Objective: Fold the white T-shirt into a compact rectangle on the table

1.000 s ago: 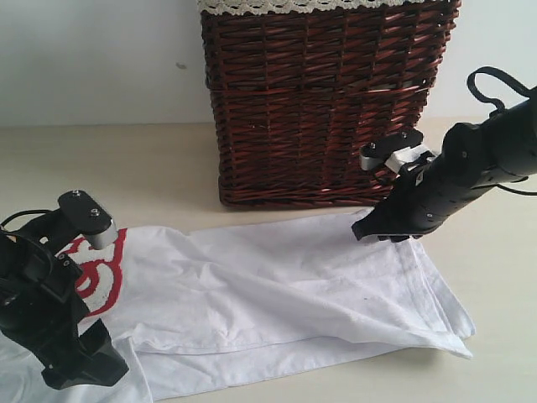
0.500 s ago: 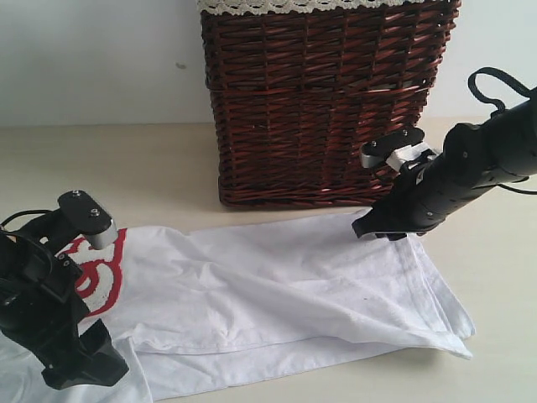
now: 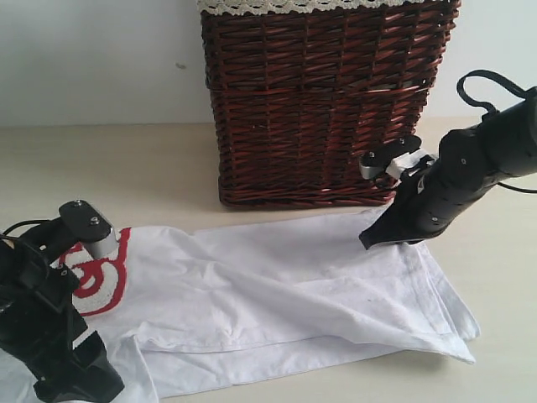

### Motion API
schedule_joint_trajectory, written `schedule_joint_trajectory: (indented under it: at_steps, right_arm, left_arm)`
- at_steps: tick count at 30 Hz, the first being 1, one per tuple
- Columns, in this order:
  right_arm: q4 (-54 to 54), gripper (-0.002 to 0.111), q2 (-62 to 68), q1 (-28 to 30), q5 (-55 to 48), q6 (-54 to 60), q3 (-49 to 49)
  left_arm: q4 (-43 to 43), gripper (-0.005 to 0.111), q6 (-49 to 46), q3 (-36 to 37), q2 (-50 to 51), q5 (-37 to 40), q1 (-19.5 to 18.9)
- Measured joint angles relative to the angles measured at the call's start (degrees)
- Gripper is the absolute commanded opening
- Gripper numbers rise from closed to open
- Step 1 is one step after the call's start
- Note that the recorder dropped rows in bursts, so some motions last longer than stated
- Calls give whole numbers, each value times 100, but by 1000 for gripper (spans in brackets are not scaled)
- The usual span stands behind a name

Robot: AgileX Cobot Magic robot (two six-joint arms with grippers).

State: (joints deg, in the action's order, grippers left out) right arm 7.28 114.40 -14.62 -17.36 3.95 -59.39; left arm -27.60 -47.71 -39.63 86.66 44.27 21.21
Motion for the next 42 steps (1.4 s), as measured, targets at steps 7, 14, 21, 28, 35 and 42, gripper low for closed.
schedule_joint_trajectory:
  at_steps: [7,14,21,28,35,42]
  right_arm:
    - [2041,0,0,229,-400,-2151,-21]
    - [3442,4,35,379,-740,-3847,-21]
    - [3214,18,-546,384,-762,-3986,-2]
    - [1732,19,-1612,384,-783,-3043,-2]
    - [-500,19,-2689,384,-1478,-914,-2]
    - [-1576,19,-3721,384,-2517,224,-2]
  left_arm:
    - [-134,92,0,85,0,539,41]
    - [-217,92,-532,207,0,587,885]
    - [-136,92,-853,348,0,50,1472]
    - [-121,92,-878,633,171,-335,1967]
    - [518,92,-233,649,722,-1369,2255]
    - [1446,40,878,562,874,-1507,2291]
